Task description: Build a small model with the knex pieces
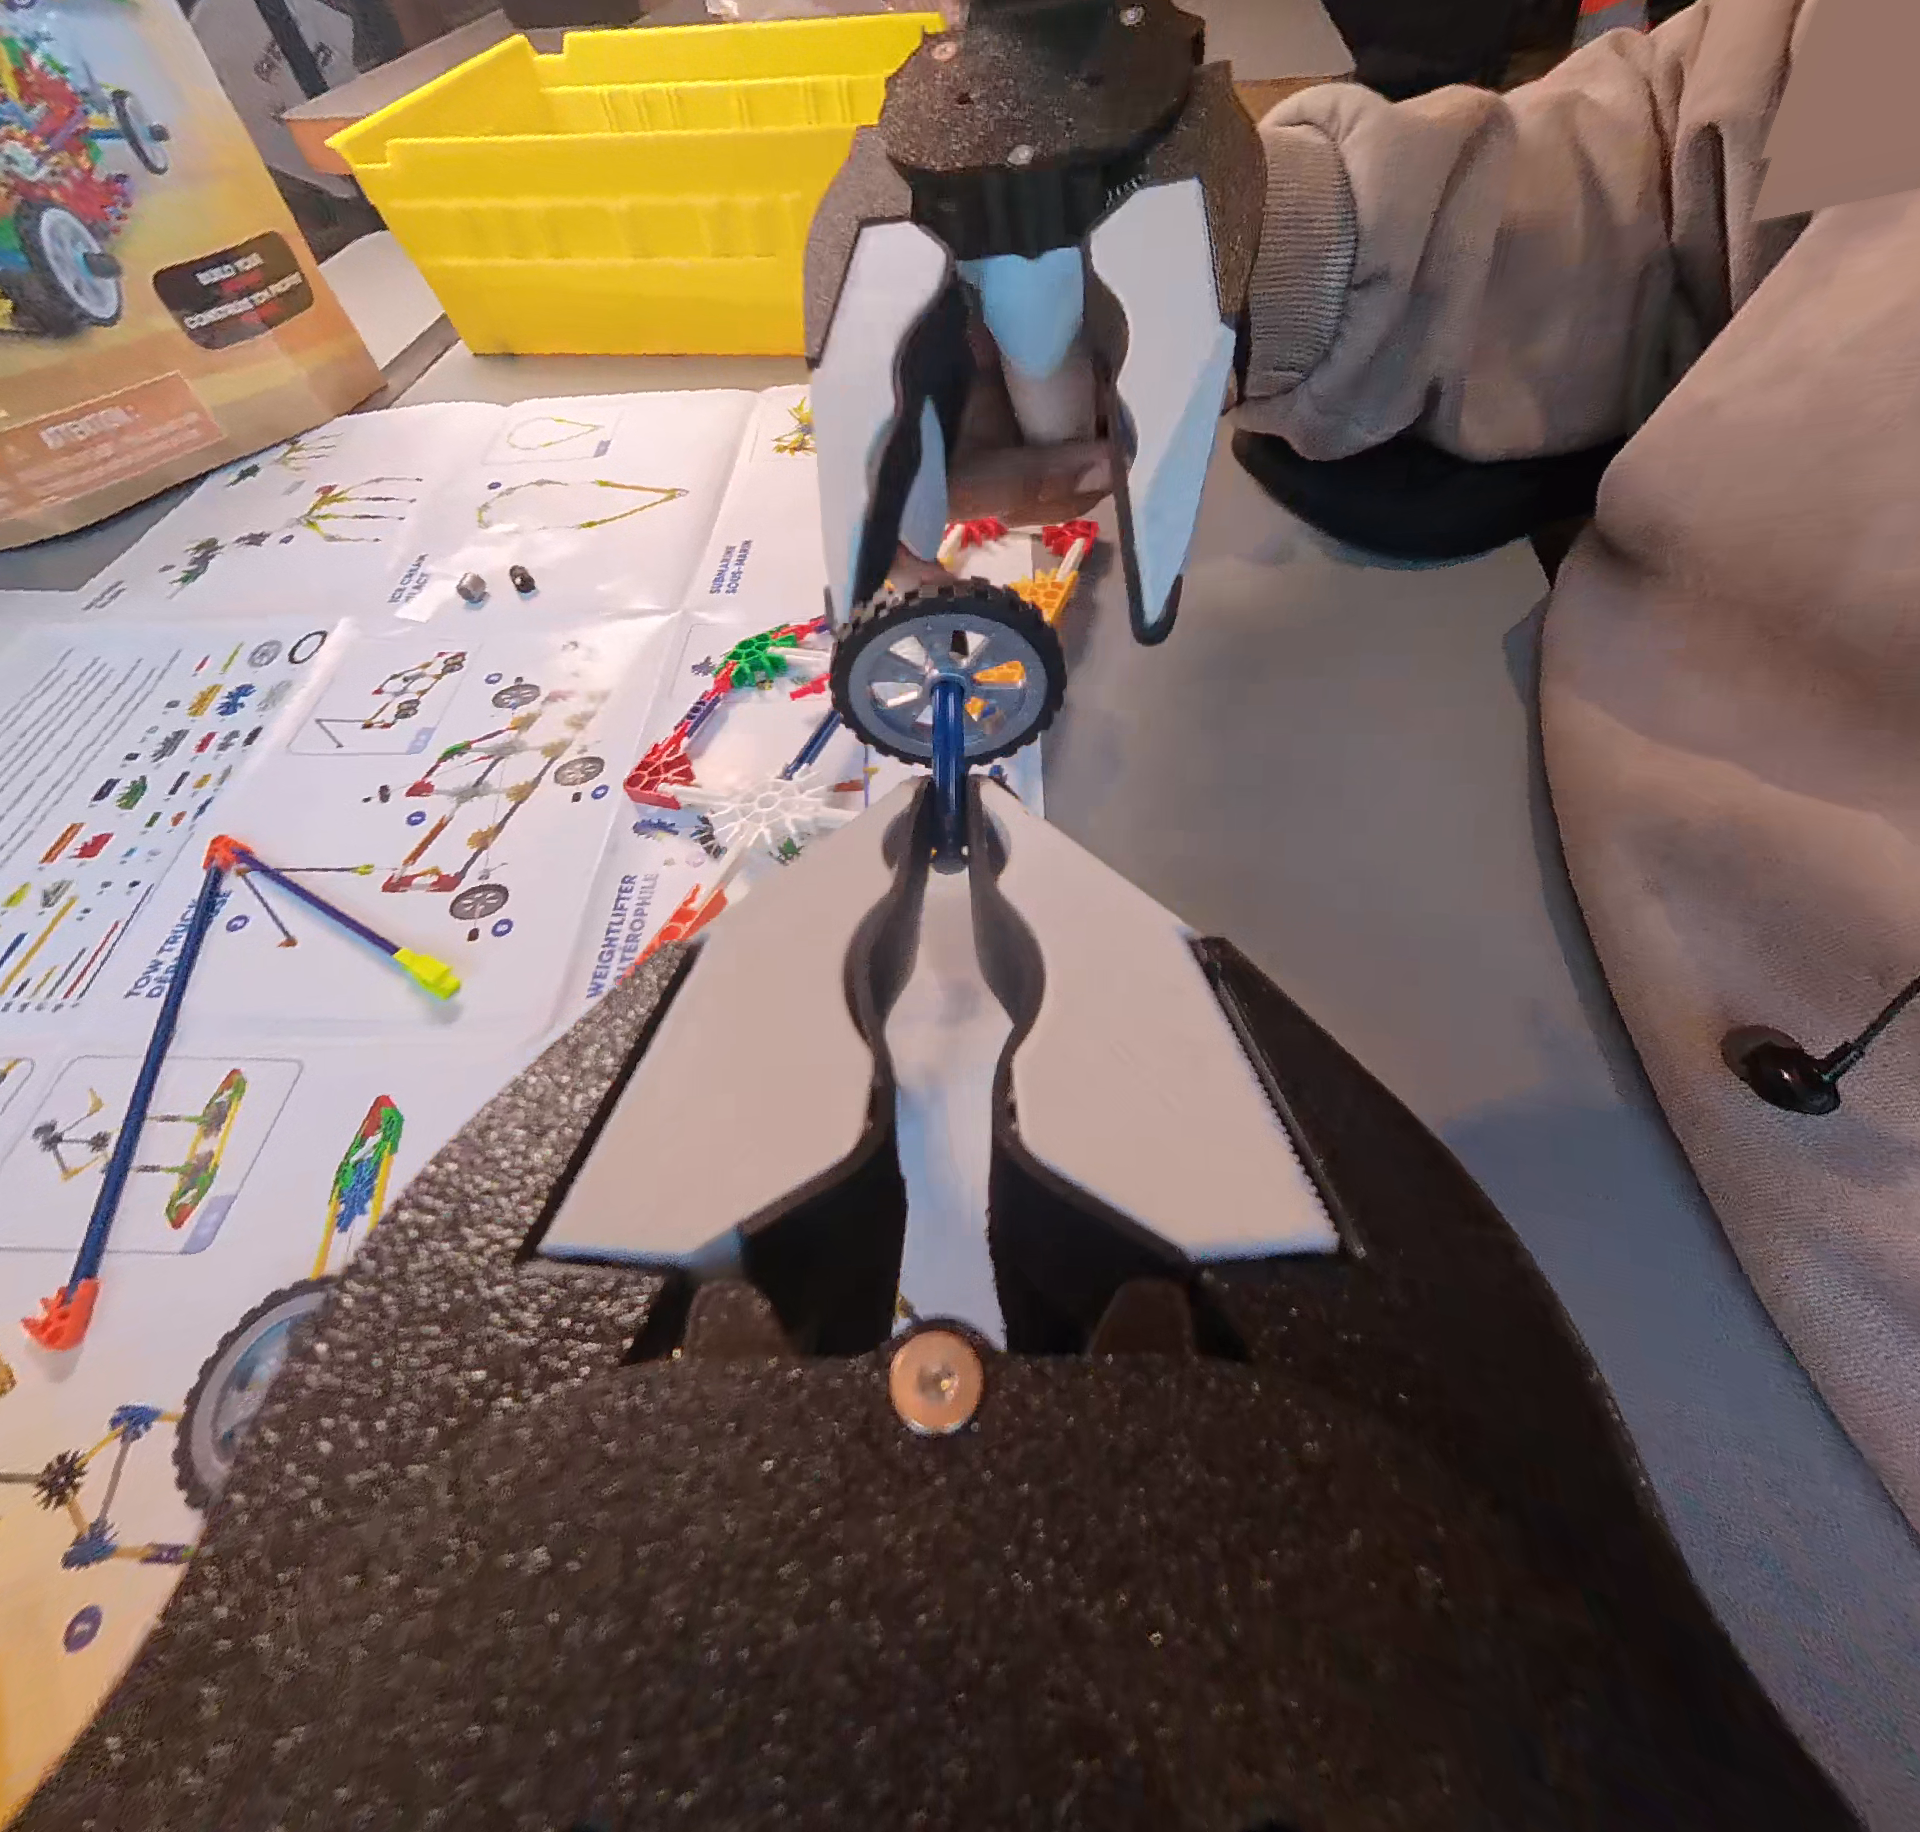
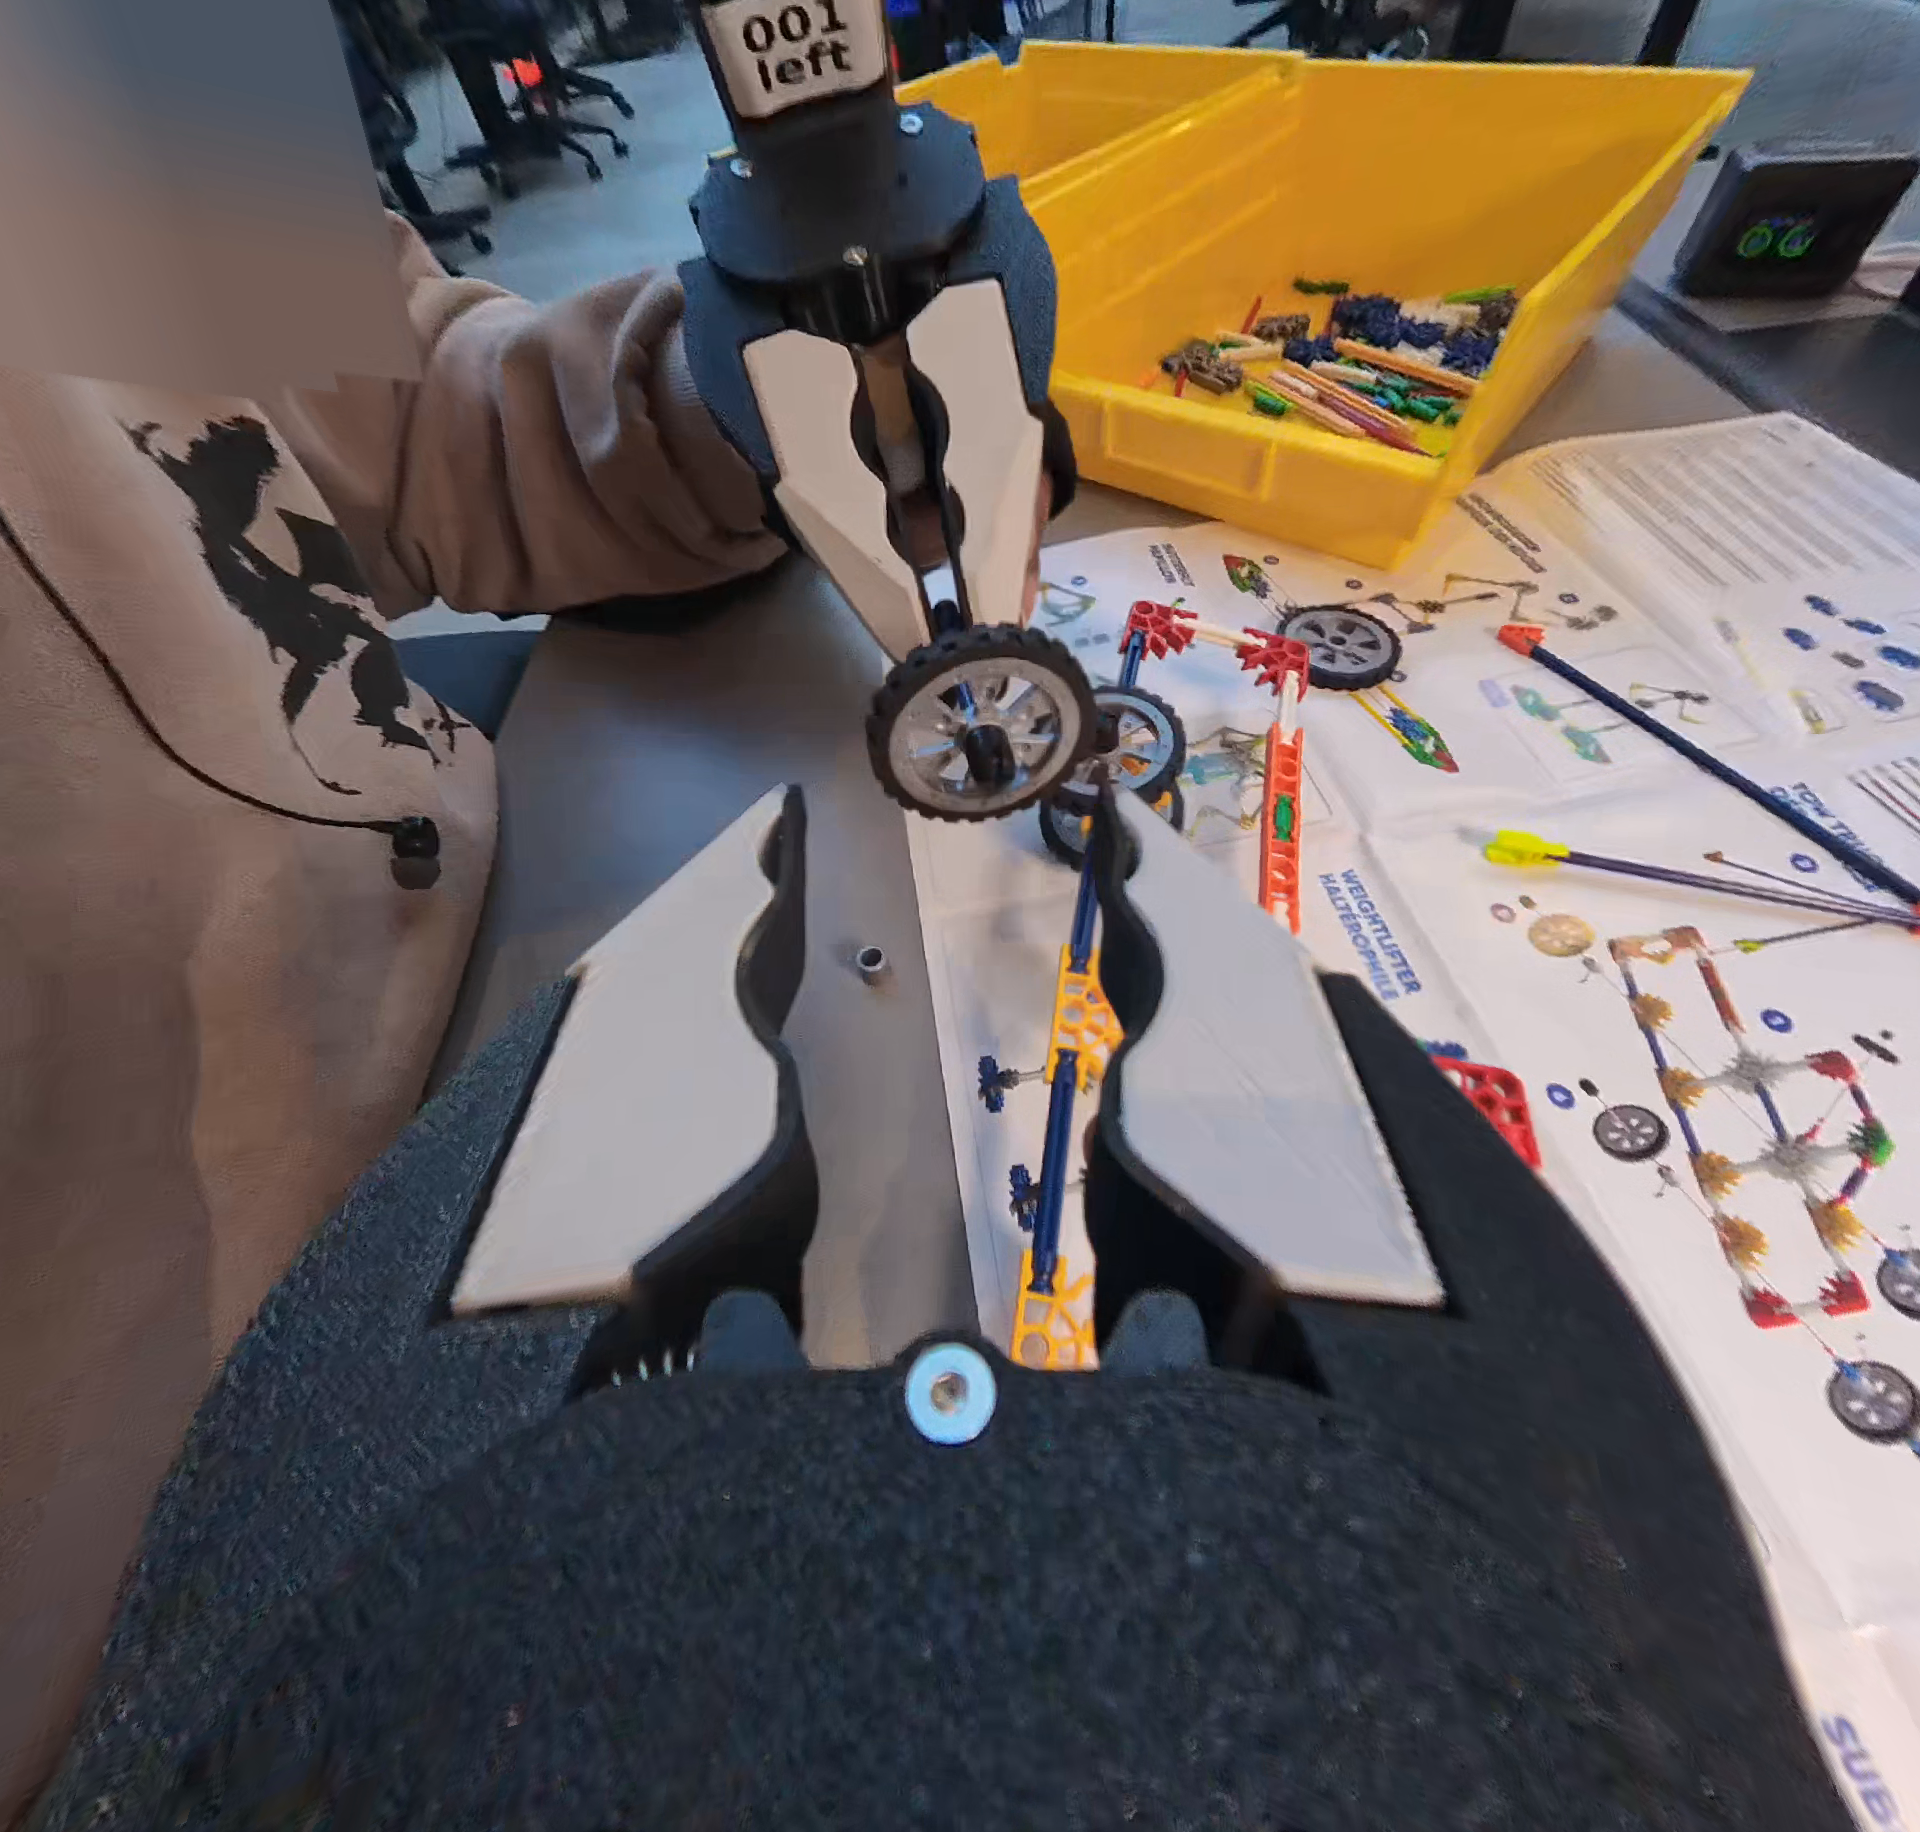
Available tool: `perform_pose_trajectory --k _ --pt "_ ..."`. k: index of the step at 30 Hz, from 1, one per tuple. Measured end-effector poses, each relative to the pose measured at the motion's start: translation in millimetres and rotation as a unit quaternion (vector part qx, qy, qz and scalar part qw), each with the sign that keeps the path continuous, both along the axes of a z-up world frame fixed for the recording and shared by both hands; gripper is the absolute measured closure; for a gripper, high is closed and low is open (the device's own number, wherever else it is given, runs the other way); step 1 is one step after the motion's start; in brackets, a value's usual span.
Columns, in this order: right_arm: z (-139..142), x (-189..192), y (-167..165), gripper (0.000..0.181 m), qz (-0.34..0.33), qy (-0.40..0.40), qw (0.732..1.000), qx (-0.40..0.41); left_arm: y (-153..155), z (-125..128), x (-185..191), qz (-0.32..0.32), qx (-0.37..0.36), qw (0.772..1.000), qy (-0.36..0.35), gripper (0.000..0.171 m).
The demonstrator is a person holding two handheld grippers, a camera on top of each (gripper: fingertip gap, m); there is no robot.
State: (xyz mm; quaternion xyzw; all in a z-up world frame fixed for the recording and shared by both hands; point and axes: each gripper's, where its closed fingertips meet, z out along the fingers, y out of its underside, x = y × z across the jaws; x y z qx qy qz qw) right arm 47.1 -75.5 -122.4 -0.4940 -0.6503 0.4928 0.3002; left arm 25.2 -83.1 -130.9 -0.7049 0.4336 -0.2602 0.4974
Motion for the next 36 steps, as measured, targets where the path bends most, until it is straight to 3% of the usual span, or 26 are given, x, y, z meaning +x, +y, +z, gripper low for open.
perform_pose_trajectory --k 4,7,10,13,18,22,32,36 --pt "-4 -4 -9 0.118 0.016 0.026 0.999 0.019 -9 -3 13 -0.026 -0.001 1.000 0.001 0.168" --pt "-11 -5 -14 0.135 0.031 0.020 0.999 0.012 -11 -9 18 -0.032 -0.006 0.999 0.006 0.168" --pt "-11 0 -16 0.136 0.047 0.022 0.999 0.000 -14 -9 22 -0.042 -0.007 0.999 -0.002 0.168" --pt "-4 12 -6 0.135 0.050 0.031 0.998 -0.012 -18 -14 20 -0.056 -0.022 0.998 0.008 0.151" --pt "14 27 27 0.135 0.008 0.064 0.997 -0.043 -36 -48 28 -0.099 -0.051 0.989 0.098 0.156" --pt "12 31 37 0.135 -0.005 0.066 0.996 -0.054 -32 -71 27 -0.079 -0.051 0.982 0.163 0.157" --pt "2 30 32 0.135 0.004 0.046 0.998 -0.045 -32 -89 27 -0.076 -0.068 0.975 0.200 0.163" --pt "4 30 30 0.135 0.008 0.052 0.997 -0.053 -27 -86 25 -0.059 -0.061 0.977 0.193 0.164"
